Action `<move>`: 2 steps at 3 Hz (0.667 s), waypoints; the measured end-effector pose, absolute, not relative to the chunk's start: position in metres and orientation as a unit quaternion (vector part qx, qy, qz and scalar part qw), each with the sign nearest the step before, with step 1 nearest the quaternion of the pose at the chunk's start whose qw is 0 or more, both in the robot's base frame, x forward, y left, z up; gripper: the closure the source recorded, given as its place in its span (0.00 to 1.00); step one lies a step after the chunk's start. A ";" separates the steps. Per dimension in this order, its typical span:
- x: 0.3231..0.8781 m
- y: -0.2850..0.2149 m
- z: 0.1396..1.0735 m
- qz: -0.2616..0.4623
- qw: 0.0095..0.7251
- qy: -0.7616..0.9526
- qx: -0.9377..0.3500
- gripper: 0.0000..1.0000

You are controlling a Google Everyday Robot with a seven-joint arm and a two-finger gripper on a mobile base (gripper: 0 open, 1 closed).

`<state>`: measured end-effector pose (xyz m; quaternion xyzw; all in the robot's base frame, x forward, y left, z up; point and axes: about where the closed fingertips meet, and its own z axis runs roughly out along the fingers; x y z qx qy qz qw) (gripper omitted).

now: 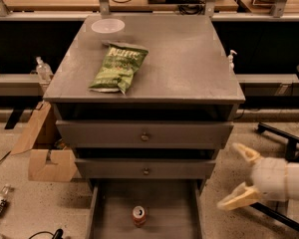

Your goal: Pick coke can from bottom drawer and place on counter

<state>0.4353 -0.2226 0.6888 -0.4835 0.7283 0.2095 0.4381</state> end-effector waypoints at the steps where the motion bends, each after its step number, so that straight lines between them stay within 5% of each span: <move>1: 0.443 -0.169 0.601 0.245 0.458 0.713 -0.471 0.00; 2: 0.465 -0.136 0.533 0.240 0.481 0.702 -0.467 0.00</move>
Offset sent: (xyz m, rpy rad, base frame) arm 0.0514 0.1379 -0.3129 0.2437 -0.0283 -0.0421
